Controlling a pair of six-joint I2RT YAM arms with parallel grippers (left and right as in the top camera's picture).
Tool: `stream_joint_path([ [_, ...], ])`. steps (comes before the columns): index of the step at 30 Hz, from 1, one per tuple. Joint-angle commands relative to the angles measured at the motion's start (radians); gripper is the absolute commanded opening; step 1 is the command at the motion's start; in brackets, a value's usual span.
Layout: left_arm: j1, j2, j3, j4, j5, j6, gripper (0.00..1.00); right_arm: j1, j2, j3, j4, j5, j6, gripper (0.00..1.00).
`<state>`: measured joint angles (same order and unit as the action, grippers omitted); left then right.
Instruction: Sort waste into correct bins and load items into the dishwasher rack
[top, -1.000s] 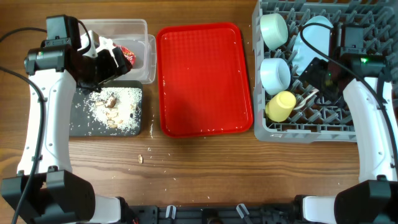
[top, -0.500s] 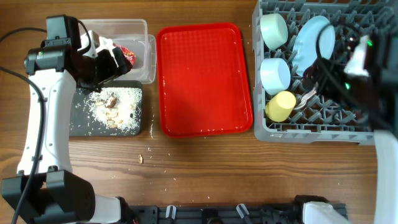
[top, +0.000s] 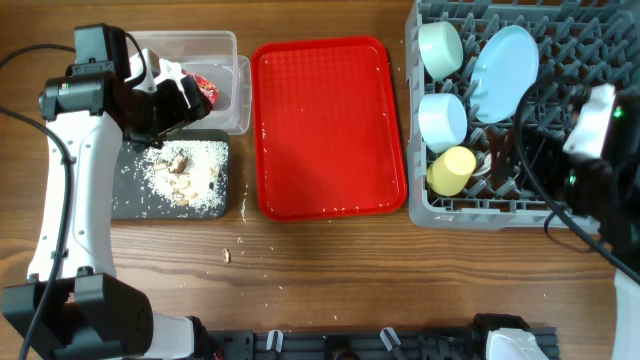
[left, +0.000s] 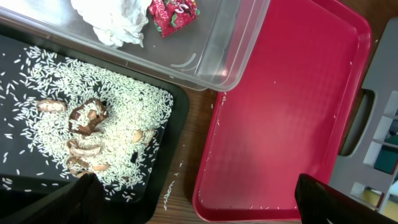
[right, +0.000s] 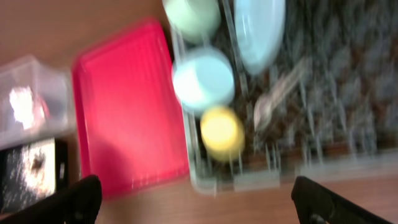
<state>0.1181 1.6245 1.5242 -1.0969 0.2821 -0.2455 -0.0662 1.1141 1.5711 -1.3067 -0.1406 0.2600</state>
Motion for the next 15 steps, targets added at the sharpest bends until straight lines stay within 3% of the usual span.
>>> stream_joint_path([
  [1, 0.003, -0.018, 0.014, 0.000, -0.006, 0.006, 1.00, 0.008, -0.053, -0.114, 0.223, -0.016, -0.111, 1.00],
  [6, 0.003, -0.018, 0.014, 0.000, -0.006, 0.006, 1.00, 0.013, -0.206, -0.397, 0.553, -0.034, -0.066, 1.00],
  [15, 0.003, -0.018, 0.014, 0.000, -0.006, 0.006, 1.00, 0.070, -0.625, -1.087, 1.150, -0.010, -0.060, 1.00],
])
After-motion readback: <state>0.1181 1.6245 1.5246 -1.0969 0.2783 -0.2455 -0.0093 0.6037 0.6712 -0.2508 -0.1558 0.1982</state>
